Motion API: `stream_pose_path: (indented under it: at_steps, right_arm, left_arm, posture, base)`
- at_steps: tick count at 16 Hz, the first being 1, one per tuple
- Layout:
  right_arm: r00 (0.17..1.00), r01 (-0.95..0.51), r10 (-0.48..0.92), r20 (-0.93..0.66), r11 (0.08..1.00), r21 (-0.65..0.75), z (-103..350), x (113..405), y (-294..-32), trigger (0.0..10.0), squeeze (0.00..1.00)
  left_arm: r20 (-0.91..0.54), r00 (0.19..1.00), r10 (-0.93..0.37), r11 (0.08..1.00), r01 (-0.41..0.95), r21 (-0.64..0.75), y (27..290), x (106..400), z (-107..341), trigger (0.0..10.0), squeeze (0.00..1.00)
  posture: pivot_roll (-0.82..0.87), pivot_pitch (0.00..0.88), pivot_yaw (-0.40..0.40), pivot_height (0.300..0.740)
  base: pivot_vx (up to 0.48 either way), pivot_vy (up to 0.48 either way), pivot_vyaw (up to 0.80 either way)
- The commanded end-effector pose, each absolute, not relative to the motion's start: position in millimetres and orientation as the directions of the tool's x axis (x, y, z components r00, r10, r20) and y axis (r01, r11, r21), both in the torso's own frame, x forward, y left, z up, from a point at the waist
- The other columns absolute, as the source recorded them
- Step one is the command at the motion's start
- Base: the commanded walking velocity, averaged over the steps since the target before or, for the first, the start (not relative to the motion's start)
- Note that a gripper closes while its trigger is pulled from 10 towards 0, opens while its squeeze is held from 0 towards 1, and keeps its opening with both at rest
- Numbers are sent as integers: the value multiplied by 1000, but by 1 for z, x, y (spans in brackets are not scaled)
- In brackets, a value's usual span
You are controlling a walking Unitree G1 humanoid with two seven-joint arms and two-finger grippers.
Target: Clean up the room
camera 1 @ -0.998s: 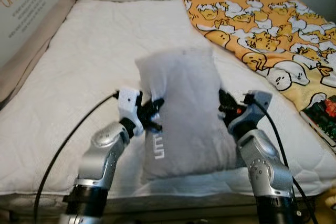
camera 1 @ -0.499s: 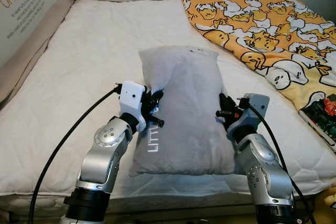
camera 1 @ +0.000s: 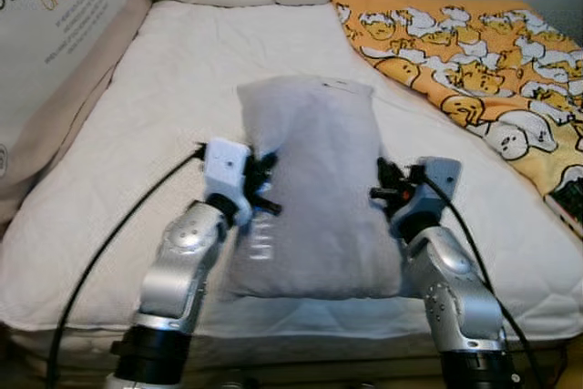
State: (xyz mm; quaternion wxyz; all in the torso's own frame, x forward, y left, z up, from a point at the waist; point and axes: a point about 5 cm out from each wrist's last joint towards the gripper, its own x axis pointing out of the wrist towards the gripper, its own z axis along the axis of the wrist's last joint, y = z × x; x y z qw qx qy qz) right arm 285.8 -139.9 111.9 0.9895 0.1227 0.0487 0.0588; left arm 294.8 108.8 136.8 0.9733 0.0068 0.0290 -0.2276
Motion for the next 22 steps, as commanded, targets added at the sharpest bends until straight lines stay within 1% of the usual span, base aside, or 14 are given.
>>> stream_pose_path:
  at_steps: [1, 11, 15, 22]
  right_arm:
    - [993, -98, 112, -43, 963, 250, 119, 288, -141, 10000, 0]
    - [998, -12, 27, -53, 968, 252, 116, 289, -147, 10000, 0]
    - [997, -40, 56, -51, 963, 267, 116, 288, -144, 10000, 0]
    - [997, -31, 48, -56, 962, 273, 116, 288, -144, 10000, 0]
  left_arm:
    - [-31, 897, -441, 897, 442, 26, 109, 298, 146, 10000, 0]
    - [-25, 890, -455, 890, 456, 31, 106, 300, 147, 10000, 0]
    - [-28, 892, -451, 891, 452, 34, 108, 300, 147, 10000, 0]
    - [-28, 892, -451, 891, 452, 35, 109, 302, 148, 10000, 0]
  posture:
    - [58, 0, -35, 740]
    - [59, 0, -25, 740]
    - [62, 0, -26, 740]
    - [66, 0, -19, 740]
  base:
    - [0, 349, 0]
    - [0, 348, 0]
    - [0, 342, 0]
    - [0, 344, 0]
